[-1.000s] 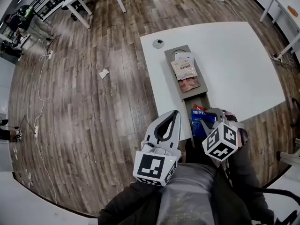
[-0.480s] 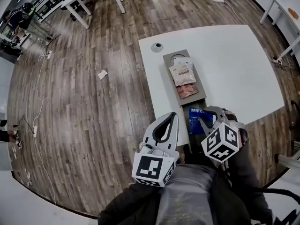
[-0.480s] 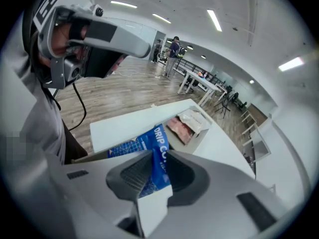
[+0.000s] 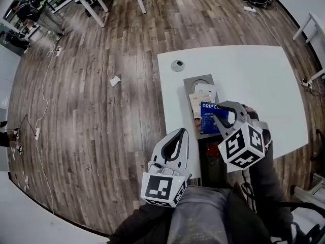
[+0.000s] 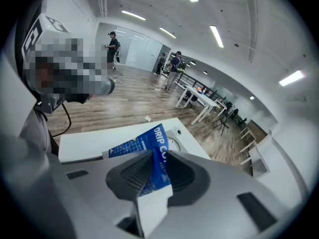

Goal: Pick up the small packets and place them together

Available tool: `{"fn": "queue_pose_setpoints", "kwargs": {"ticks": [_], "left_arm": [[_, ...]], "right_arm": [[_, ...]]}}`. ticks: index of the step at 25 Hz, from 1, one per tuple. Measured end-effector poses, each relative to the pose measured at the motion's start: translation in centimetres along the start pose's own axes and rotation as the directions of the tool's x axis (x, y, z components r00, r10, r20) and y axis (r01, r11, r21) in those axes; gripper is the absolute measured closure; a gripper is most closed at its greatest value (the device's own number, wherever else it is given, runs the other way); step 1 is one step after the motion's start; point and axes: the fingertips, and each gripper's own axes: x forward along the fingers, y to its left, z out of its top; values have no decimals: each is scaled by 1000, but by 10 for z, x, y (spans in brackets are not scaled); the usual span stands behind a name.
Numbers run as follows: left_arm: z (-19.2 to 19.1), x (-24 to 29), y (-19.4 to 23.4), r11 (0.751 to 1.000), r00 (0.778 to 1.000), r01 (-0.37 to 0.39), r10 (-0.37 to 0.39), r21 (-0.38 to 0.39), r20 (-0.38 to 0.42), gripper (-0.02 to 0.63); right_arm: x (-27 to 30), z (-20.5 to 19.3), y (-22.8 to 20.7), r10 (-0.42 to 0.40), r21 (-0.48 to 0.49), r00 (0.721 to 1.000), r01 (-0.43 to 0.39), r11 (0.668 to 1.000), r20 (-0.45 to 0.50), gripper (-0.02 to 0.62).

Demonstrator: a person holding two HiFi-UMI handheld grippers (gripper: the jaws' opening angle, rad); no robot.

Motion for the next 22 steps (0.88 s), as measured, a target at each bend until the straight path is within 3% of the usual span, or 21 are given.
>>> {"fn": "queue_pose_setpoints", "kwargs": {"ticks": [5,13,22], "left_arm": [[-22,16,11,997,996,-59,56,-40,-75,603],[-55,23,30,989,980,-127,113,-77,-162,603],[-59,19,27,988,979,-137,124,-71,-163,603]], "right_arm": [[30,0,-25,50,-13,999,-49,999,16,505],[70,-8,-26,104,7,994,-104,995,41,495],[78,-16,-30,39,28,997,-41,999,60,439]]}}
